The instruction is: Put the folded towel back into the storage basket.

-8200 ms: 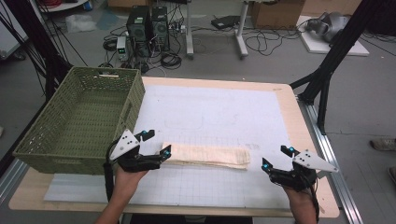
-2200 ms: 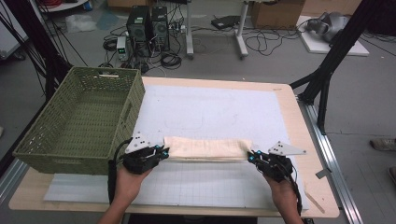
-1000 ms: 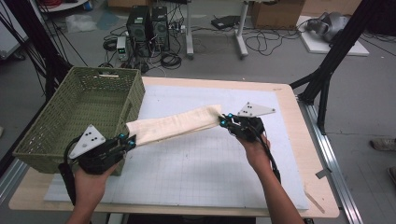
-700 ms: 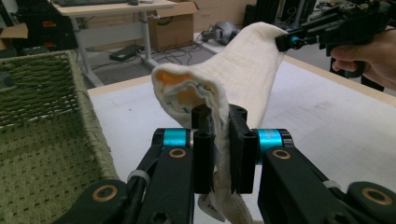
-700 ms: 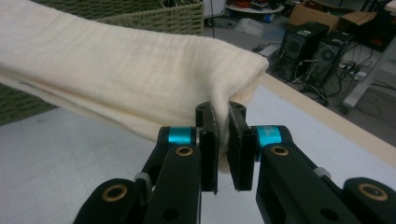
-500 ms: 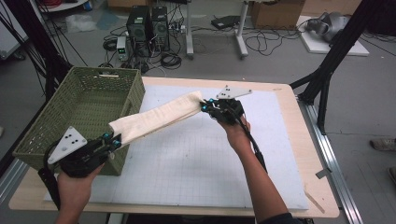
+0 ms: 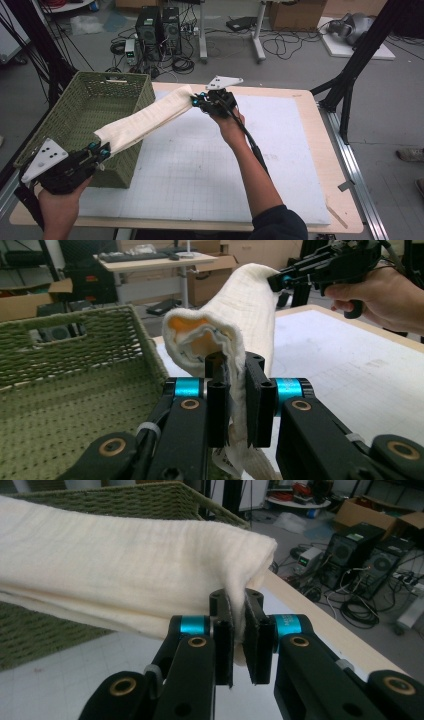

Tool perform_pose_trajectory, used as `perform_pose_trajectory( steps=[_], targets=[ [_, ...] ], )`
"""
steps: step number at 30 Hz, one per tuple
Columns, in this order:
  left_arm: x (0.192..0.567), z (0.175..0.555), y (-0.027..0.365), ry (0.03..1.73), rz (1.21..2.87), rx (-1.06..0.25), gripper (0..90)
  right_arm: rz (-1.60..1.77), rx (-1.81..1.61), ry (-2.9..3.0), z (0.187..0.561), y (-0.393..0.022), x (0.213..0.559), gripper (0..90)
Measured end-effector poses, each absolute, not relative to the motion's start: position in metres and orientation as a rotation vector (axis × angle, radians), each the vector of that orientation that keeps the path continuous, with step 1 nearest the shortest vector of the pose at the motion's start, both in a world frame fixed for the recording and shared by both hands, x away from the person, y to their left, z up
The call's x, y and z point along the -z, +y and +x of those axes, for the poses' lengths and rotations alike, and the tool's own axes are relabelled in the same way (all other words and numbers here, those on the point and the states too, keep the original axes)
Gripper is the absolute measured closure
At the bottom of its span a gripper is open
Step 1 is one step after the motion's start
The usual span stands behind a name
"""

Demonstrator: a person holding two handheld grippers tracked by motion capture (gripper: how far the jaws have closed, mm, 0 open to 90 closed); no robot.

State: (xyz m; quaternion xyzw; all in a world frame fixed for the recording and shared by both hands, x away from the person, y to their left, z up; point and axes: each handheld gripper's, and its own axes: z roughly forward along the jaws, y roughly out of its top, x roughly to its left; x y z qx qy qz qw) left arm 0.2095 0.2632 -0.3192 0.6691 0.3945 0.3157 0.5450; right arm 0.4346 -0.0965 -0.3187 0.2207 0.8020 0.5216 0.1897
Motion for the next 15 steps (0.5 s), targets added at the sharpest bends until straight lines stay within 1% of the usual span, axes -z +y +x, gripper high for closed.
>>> perform_pose_trajectory(
  steps=[15],
  targets=[
    [0.316,0.197,0.289,0.965,1.558,-0.809,81.7,0.548,-1.445,2.305,0.457,-0.033,0.308,83.9]
  ],
)
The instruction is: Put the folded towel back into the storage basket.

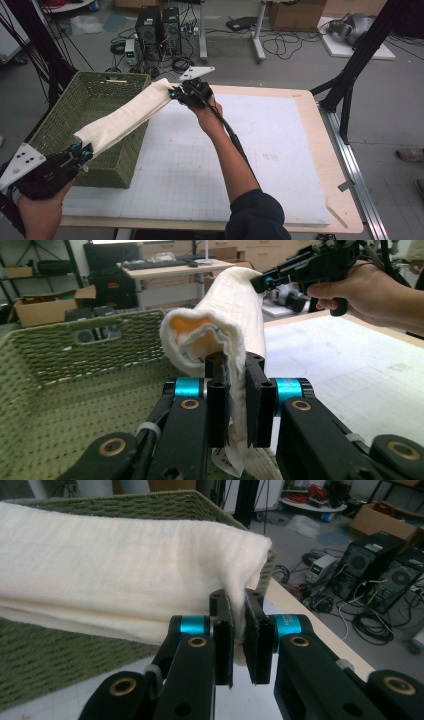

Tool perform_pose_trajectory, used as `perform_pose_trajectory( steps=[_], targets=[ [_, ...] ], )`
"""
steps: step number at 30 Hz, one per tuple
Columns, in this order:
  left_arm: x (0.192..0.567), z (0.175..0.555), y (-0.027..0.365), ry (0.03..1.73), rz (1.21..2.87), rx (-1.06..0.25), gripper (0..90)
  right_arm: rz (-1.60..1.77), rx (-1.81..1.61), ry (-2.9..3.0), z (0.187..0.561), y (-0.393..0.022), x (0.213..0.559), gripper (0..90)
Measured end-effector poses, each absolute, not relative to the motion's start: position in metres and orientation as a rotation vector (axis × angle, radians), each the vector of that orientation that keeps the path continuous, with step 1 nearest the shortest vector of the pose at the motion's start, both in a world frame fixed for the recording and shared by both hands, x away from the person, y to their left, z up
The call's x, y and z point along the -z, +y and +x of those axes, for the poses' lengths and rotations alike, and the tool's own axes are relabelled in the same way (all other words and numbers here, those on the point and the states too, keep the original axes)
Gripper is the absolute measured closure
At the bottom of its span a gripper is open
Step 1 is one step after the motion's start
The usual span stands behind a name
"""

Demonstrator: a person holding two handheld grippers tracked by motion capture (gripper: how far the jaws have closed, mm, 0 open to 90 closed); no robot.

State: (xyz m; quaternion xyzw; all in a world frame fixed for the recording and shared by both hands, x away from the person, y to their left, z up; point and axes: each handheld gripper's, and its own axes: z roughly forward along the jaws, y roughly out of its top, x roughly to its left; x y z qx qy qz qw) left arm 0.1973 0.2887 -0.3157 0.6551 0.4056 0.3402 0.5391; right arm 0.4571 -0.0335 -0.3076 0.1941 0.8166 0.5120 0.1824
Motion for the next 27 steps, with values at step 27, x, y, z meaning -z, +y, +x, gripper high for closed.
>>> perform_pose_trajectory(
  steps=[27],
  targets=[
    [0.322,0.195,0.344,1.091,1.513,-0.892,81.6,0.515,-1.386,2.371,0.487,0.077,0.304,83.8]
  ],
)
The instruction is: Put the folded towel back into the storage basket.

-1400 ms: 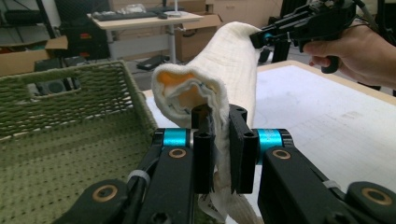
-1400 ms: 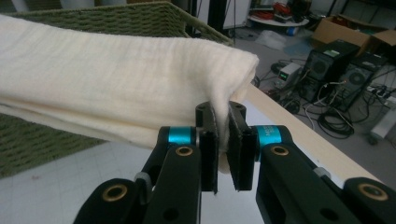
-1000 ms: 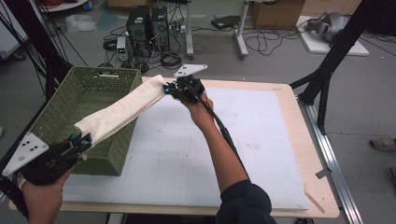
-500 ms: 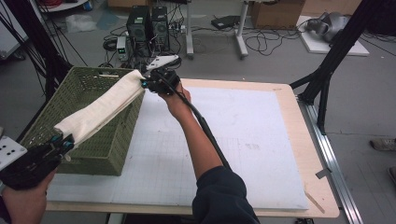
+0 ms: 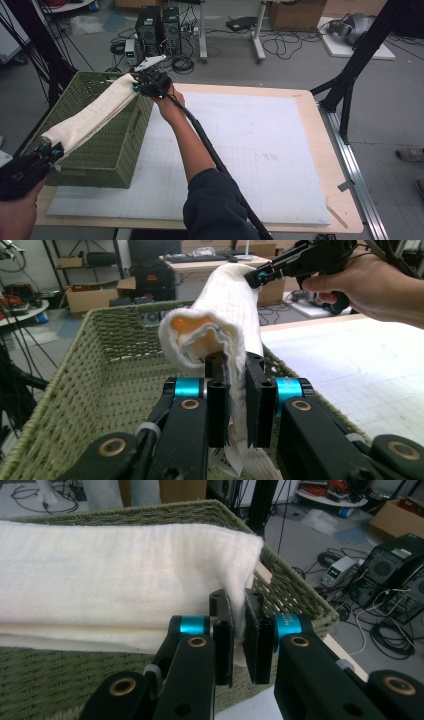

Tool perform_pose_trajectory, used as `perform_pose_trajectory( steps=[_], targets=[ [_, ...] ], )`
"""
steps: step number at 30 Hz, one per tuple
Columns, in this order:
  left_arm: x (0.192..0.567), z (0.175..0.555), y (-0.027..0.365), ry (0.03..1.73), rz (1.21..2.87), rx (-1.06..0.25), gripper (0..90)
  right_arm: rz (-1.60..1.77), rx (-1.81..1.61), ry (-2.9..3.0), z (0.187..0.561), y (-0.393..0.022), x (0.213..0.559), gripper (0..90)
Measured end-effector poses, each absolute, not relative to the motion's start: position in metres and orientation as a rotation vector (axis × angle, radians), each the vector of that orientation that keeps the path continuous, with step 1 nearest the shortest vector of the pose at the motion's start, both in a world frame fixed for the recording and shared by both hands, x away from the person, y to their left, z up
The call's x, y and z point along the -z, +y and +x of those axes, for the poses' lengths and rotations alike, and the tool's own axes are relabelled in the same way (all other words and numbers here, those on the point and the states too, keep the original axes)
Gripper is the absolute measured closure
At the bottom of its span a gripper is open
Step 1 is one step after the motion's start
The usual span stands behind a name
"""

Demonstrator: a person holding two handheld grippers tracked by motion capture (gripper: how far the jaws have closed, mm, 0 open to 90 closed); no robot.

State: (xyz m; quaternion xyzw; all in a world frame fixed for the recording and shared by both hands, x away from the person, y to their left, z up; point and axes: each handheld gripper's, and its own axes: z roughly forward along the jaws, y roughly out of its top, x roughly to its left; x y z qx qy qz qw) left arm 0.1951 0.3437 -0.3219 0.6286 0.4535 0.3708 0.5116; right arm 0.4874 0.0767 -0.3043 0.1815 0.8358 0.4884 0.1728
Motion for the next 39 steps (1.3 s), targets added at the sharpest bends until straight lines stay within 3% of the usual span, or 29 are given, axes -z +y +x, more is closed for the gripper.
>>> perform_pose_trajectory(
  steps=[8,9,10,11,12,14,22,25,31,39],
  targets=[
    [0.325,0.205,0.365,1.171,1.524,-0.908,80.4,0.527,-1.386,2.369,0.489,0.100,0.305,81.7],
    [0.327,0.211,0.369,1.212,1.534,-0.903,75.8,0.544,-1.373,2.350,0.489,0.103,0.306,74.4],
    [0.327,0.211,0.369,1.212,1.534,-0.903,62.4,0.578,-1.360,2.323,0.489,0.105,0.307,60.7],
    [0.329,0.217,0.373,1.262,1.523,-0.916,47.3,0.607,-1.355,2.302,0.490,0.105,0.307,53.1],
    [0.330,0.222,0.379,1.340,1.491,-0.931,37.0,0.627,-1.363,2.304,0.490,0.103,0.308,51.9],
    [0.329,0.222,0.381,1.353,1.475,-0.947,27.8,0.617,-1.355,2.305,0.489,0.098,0.308,50.7],
    [0.316,0.214,0.363,1.215,1.453,-0.941,24.2,0.680,-1.414,2.260,0.485,0.035,0.306,46.4],
    [0.316,0.220,0.339,1.123,1.439,-0.857,18.8,0.704,-1.464,2.246,0.478,0.004,0.309,42.8],
    [0.322,0.238,0.298,1.028,1.461,-0.686,18.3,0.778,-1.486,2.212,0.456,-0.061,0.317,27.6],
    [0.333,0.258,0.243,0.908,1.501,-0.554,18.4,0.817,-1.437,2.206,0.420,-0.141,0.327,22.8]
  ],
)
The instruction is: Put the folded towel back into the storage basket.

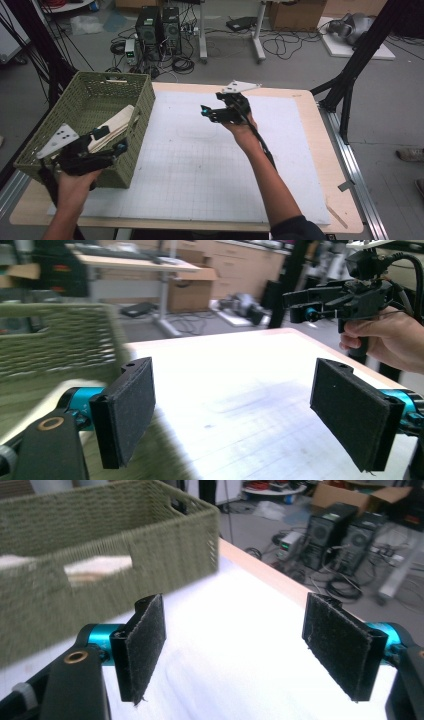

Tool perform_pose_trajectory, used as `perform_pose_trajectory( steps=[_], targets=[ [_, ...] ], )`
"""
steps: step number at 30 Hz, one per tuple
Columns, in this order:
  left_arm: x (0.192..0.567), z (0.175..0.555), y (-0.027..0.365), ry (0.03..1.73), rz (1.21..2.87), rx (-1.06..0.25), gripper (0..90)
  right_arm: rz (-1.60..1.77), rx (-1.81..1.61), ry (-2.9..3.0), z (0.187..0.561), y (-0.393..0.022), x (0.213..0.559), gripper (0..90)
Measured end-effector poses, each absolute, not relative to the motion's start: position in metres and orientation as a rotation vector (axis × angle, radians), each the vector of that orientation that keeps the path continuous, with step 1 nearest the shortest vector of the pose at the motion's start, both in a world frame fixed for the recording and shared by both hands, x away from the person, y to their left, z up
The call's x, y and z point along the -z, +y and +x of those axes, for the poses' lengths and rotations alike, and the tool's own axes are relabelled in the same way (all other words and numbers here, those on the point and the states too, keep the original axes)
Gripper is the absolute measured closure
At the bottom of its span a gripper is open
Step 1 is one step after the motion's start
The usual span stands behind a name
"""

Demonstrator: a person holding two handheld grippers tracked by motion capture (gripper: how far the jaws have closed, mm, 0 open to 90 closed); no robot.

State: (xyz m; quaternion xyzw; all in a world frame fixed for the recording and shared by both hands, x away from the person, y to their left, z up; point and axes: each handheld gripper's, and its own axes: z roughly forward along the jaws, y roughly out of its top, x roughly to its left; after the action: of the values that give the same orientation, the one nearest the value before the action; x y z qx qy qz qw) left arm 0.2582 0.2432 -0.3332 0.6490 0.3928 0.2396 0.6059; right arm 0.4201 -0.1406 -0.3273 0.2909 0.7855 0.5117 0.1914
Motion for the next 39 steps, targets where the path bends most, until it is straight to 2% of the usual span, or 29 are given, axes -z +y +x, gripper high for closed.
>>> perform_pose_trajectory(
  steps=[9,15,20,25,27,30,39],
  targets=[
    [0.344,0.273,0.179,0.756,1.572,-0.479,19.2,0.895,-1.428,2.107,0.362,-0.229,0.339,17.8],
    [0.352,0.282,0.153,0.679,1.569,-0.384,21.1,0.955,-1.352,2.052,0.326,-0.273,0.349,16.9],
    [0.373,0.290,0.124,0.614,1.615,-0.329,20.7,1.009,-1.319,2.013,0.295,-0.302,0.365,16.9],
    [0.390,0.292,0.111,0.598,1.637,-0.317,20.1,1.093,-1.247,1.963,0.269,-0.324,0.386,16.9],
    [0.402,0.292,0.104,0.625,1.671,-0.321,16.0,1.105,-1.232,1.958,0.261,-0.330,0.392,16.9],
    [0.409,0.291,0.101,0.628,1.678,-0.347,15.4,1.139,-1.234,1.892,0.248,-0.339,0.398,16.9],
    [0.412,0.288,0.108,0.664,1.651,-0.386,16.8,1.129,-1.226,1.900,0.248,-0.336,0.403,16.9]
  ],
)
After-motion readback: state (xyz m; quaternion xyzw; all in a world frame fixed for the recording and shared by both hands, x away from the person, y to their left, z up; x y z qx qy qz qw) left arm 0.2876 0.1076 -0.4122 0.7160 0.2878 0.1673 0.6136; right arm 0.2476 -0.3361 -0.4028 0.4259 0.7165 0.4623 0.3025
